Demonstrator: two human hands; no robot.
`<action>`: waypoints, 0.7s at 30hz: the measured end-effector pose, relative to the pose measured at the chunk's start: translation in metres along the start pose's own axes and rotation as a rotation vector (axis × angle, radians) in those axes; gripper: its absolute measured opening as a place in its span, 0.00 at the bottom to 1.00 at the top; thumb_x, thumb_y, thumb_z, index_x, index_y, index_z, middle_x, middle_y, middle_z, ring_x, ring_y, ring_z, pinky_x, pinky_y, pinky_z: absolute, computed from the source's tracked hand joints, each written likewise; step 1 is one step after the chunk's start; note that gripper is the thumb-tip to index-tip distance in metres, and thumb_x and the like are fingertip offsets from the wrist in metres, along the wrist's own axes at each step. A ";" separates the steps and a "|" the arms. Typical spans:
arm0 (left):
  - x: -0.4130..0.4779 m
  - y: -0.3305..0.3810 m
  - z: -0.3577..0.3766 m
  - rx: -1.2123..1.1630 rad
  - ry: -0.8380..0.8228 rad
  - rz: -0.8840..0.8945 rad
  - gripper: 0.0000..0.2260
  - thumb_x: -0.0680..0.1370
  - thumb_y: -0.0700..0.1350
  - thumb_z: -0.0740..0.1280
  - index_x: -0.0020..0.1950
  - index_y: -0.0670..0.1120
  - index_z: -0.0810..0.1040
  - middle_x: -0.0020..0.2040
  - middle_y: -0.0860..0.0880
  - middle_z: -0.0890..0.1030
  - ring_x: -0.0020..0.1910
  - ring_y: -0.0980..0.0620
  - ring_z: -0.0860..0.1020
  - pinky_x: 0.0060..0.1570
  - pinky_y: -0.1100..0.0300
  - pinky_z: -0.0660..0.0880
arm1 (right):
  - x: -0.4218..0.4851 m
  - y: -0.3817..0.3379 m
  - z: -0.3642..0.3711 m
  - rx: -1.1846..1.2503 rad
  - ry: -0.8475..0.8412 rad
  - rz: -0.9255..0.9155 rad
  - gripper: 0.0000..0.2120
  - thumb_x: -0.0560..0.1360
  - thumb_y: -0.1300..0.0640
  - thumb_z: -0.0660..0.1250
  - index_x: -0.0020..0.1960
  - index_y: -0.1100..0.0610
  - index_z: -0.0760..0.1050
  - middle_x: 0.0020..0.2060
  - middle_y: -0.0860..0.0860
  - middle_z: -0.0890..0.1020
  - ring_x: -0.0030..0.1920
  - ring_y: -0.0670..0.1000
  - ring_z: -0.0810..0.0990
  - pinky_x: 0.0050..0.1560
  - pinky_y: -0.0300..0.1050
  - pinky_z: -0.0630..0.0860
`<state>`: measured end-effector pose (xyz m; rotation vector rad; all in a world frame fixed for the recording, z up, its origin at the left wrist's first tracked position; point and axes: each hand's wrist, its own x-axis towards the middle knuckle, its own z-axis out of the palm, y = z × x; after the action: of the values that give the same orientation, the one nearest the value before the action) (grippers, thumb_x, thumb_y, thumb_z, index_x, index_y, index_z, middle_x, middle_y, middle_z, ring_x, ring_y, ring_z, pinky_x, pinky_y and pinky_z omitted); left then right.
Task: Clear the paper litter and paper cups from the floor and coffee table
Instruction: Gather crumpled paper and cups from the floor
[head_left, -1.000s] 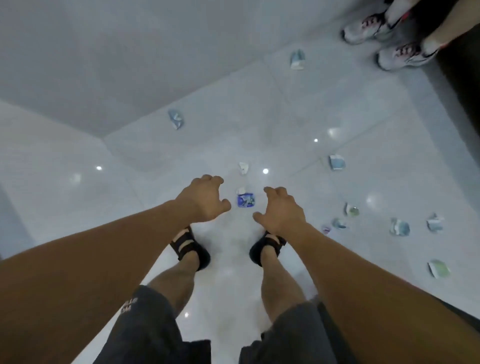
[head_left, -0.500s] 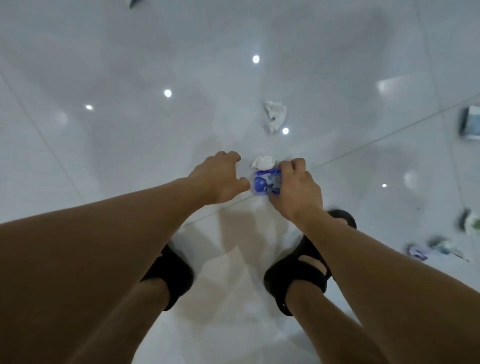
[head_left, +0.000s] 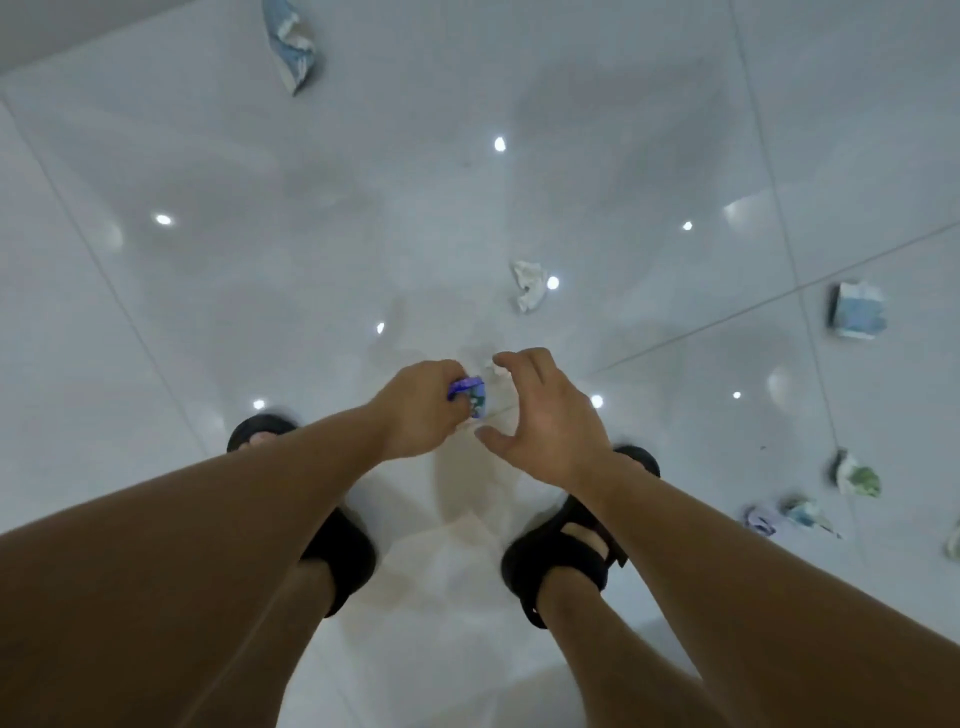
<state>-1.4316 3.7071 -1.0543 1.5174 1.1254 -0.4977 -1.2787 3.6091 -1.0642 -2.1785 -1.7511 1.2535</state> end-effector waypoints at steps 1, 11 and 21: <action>0.006 -0.011 -0.006 0.057 0.040 -0.015 0.06 0.79 0.44 0.62 0.48 0.43 0.75 0.40 0.47 0.79 0.40 0.46 0.78 0.39 0.56 0.72 | 0.009 0.006 0.004 -0.104 -0.005 0.032 0.35 0.72 0.44 0.71 0.73 0.53 0.63 0.66 0.53 0.67 0.55 0.55 0.75 0.43 0.48 0.77; 0.034 -0.077 -0.021 0.190 0.245 -0.028 0.07 0.78 0.44 0.61 0.55 0.46 0.74 0.42 0.50 0.76 0.38 0.49 0.73 0.37 0.59 0.65 | 0.069 0.021 0.042 -0.281 -0.121 0.147 0.13 0.79 0.58 0.61 0.63 0.57 0.70 0.59 0.57 0.70 0.45 0.58 0.77 0.42 0.49 0.75; 0.044 -0.021 -0.055 0.104 0.285 0.056 0.08 0.79 0.43 0.59 0.55 0.47 0.75 0.48 0.48 0.78 0.43 0.47 0.74 0.42 0.58 0.67 | 0.111 0.029 -0.044 -0.373 0.070 0.159 0.18 0.80 0.51 0.61 0.69 0.52 0.66 0.62 0.53 0.67 0.43 0.56 0.76 0.39 0.45 0.69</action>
<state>-1.4442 3.7730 -1.0852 1.7453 1.2864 -0.3118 -1.2268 3.7105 -1.1098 -2.5698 -1.9471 0.9201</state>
